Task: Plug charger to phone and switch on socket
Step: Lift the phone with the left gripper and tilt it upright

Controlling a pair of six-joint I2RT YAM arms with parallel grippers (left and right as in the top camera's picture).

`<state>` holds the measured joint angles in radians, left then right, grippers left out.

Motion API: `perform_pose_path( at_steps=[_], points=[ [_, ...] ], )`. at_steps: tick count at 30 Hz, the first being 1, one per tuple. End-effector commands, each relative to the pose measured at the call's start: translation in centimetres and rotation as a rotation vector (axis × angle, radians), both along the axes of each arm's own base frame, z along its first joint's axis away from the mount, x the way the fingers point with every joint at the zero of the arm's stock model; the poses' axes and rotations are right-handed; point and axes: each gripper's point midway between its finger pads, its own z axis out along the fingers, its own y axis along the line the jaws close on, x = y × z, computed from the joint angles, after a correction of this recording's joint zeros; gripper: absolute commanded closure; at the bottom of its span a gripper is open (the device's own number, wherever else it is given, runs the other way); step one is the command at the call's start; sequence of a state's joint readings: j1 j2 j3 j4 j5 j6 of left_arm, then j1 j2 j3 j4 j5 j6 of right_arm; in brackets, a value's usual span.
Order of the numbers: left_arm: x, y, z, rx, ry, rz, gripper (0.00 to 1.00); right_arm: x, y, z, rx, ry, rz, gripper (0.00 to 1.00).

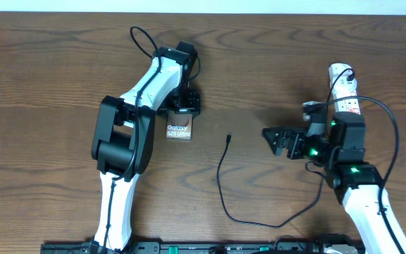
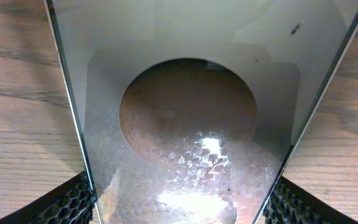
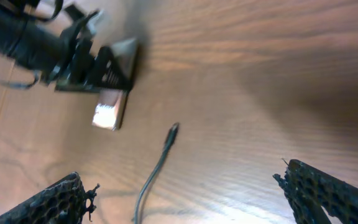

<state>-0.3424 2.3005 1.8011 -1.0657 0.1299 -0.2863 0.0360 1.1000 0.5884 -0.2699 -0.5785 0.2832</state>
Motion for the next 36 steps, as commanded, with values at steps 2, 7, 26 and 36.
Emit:
perform_pose_path(
  at_steps=[2, 7, 26, 36],
  points=[
    [-0.3, -1.8, 3.0, -0.123, -0.022, 0.014, 0.21, -0.2, 2.7, -0.3, 0.061, 0.071, 0.034, 0.01],
    [-0.5, -2.8, 5.5, -0.194, -0.043, 0.013, 0.21, 0.4, 4.7, -2.4, 0.118, 0.155, 0.052, 0.05],
    [-2.5, -5.7, 7.7, -0.212, -0.053, -0.041, 0.20, 3.4, 14.1, -4.4, 0.340, 0.124, 0.170, 0.12],
    [-3.3, -7.8, 8.2, -0.303, -0.024, -0.059, 0.21, 4.3, 13.9, -4.2, 0.356, 0.120, 0.109, 0.23]
  ],
)
